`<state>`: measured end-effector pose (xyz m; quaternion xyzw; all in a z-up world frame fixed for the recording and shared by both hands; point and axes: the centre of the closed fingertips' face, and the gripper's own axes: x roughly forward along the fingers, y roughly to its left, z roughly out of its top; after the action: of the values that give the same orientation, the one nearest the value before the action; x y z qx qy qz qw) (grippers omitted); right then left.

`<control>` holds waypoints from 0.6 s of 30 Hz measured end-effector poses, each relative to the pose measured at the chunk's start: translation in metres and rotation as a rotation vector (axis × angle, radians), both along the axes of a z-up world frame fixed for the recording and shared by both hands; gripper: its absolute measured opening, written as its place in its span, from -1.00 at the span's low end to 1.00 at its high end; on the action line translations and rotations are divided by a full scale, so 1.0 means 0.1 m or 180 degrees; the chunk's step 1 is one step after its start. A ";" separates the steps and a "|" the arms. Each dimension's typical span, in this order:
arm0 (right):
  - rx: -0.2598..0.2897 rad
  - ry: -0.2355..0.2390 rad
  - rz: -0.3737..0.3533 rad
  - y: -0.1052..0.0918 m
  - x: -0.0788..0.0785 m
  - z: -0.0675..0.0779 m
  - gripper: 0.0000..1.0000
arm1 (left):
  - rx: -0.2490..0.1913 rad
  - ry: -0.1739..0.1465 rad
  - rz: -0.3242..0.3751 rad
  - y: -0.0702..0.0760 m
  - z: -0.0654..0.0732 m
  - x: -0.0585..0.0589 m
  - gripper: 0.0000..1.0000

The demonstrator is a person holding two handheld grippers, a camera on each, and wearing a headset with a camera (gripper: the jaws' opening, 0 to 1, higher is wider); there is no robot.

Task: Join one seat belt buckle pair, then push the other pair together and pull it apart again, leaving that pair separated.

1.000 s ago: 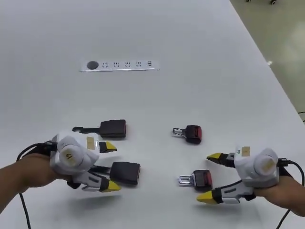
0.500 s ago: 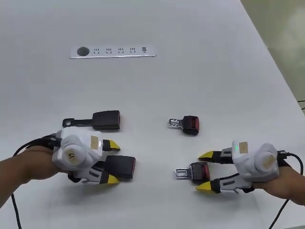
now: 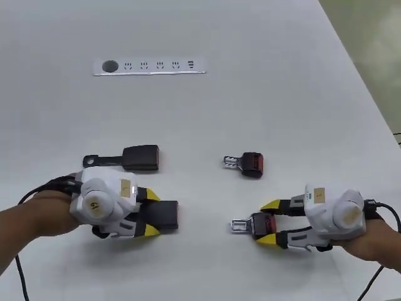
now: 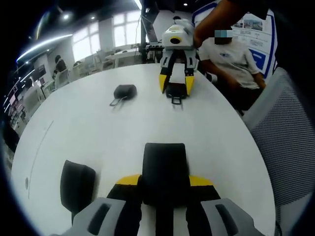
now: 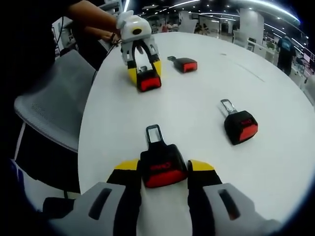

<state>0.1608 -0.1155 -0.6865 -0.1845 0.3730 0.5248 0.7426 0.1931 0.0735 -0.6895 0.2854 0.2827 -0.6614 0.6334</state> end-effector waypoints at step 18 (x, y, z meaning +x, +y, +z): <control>0.0157 0.0019 0.0005 0.46 0.24 0.00 -0.32 | 0.0174 0.0022 -0.0002 -0.05 -0.01 0.01 -0.31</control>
<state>0.1846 -0.0694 -0.6860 -0.1649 0.3620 0.5349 0.7454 0.1939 0.0685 -0.6906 0.3004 0.3028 -0.6546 0.6242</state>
